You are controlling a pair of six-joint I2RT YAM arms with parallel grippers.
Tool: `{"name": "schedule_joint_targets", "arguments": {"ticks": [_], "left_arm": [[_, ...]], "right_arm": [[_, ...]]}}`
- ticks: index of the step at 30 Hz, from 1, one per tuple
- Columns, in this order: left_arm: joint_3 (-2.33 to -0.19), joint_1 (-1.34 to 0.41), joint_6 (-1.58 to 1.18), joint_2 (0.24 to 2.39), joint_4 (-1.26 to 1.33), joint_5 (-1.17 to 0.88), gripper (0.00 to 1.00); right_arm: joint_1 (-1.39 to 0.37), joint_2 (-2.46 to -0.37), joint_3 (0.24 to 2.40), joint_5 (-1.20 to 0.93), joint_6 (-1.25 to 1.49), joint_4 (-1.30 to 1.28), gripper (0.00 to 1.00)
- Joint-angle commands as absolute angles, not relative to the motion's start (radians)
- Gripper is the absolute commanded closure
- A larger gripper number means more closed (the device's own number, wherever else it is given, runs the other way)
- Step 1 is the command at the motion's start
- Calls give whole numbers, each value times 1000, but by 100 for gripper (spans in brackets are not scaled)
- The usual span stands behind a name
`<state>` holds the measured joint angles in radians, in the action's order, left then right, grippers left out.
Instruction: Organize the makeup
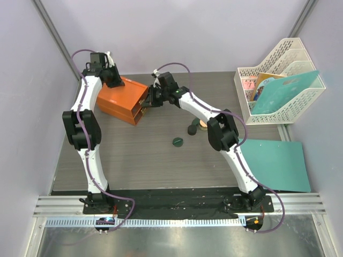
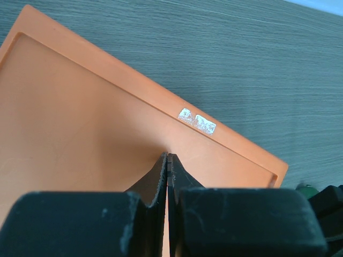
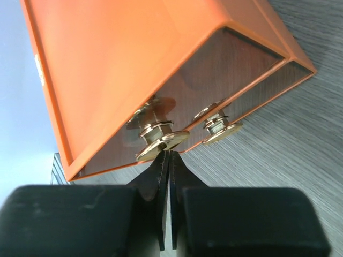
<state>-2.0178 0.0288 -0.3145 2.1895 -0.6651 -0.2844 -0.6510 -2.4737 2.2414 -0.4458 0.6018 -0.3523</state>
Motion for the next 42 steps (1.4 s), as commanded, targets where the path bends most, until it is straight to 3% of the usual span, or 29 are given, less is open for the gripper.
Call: {"name": "schedule_joint_targets", "arguments": {"ticks": [1, 8, 10, 21, 42], "left_arm": [[-1833, 34, -245, 2413, -1160, -132, 100], [-1833, 37, -244, 2413, -1163, -136, 100], [-1833, 38, -242, 2416, -1163, -143, 100], [-1830, 43, -236, 2416, -1161, -158, 100], [-1832, 45, -233, 2416, -1161, -164, 100]], "right_arm": [[-666, -2384, 2178, -439, 644, -232, 81], [-638, -2315, 1909, -492, 805, -6, 47], [-615, -2312, 1855, -523, 923, 139, 44], [-565, -2356, 1609, -571, 1264, 638, 42], [-571, -2471, 1756, -583, 1253, 451, 46]]}}
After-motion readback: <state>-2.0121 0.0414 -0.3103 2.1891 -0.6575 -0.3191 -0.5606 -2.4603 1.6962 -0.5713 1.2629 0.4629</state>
